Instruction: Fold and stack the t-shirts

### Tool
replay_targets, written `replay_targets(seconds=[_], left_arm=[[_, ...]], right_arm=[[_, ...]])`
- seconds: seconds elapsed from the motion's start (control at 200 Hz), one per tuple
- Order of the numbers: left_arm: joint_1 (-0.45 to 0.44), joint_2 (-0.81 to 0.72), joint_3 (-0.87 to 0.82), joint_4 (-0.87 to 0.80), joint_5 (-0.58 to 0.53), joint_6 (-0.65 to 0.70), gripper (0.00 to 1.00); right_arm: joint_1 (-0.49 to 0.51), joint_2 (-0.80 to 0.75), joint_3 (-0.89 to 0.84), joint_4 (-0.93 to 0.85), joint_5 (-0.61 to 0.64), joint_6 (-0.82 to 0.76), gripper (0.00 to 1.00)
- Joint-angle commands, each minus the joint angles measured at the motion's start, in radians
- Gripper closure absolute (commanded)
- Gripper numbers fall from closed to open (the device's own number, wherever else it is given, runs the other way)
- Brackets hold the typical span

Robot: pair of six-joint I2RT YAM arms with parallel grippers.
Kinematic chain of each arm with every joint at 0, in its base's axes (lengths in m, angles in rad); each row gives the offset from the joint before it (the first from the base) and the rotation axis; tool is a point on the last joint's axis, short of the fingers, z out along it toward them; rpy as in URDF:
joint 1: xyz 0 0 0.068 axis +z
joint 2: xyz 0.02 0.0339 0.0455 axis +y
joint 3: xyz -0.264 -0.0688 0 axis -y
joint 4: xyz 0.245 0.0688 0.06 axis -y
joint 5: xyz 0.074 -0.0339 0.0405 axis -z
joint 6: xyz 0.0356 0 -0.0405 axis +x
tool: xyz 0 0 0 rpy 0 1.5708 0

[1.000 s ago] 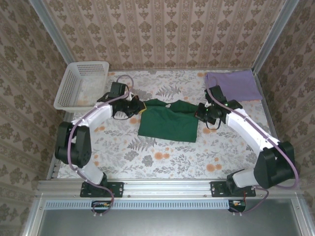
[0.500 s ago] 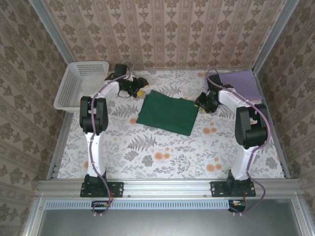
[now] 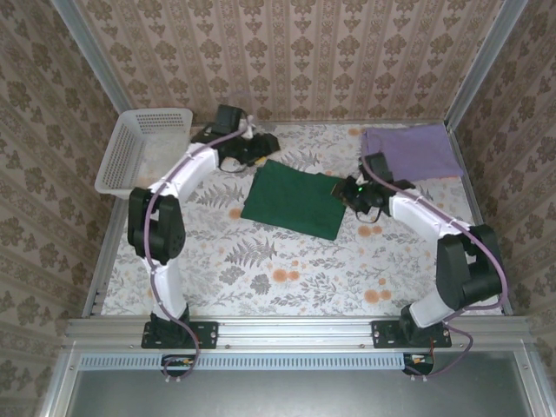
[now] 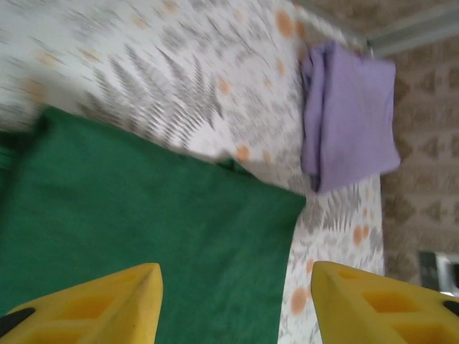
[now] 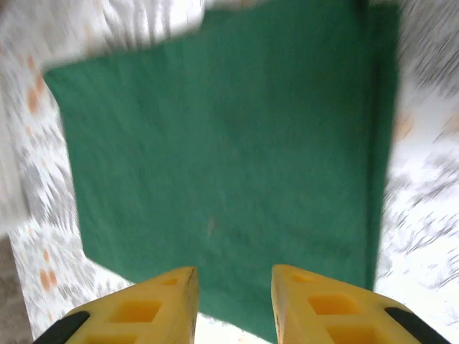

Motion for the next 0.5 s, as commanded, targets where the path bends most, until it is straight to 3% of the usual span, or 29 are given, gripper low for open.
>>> replay_targets(seconds=[0.0, 0.18, 0.365, 0.495], left_arm=[[-0.075, 0.027, -0.107, -0.016, -0.087, 0.107, 0.45], [-0.085, 0.032, -0.345, 0.092, -0.124, 0.106, 0.52], [-0.079, -0.085, -0.631, 0.193, -0.155, 0.092, 0.51], [-0.099, -0.18, -0.801, 0.267, -0.145, 0.037, 0.52]], right_arm=[[0.083, 0.047, -0.051, 0.087, -0.046, 0.031, 0.66], [0.132, 0.138, -0.096, 0.101, -0.074, 0.017, 0.73], [0.138, 0.097, -0.215, 0.086, -0.077, -0.041, 0.81], [0.143, 0.052, -0.222, -0.031, -0.002, -0.088, 0.83]])
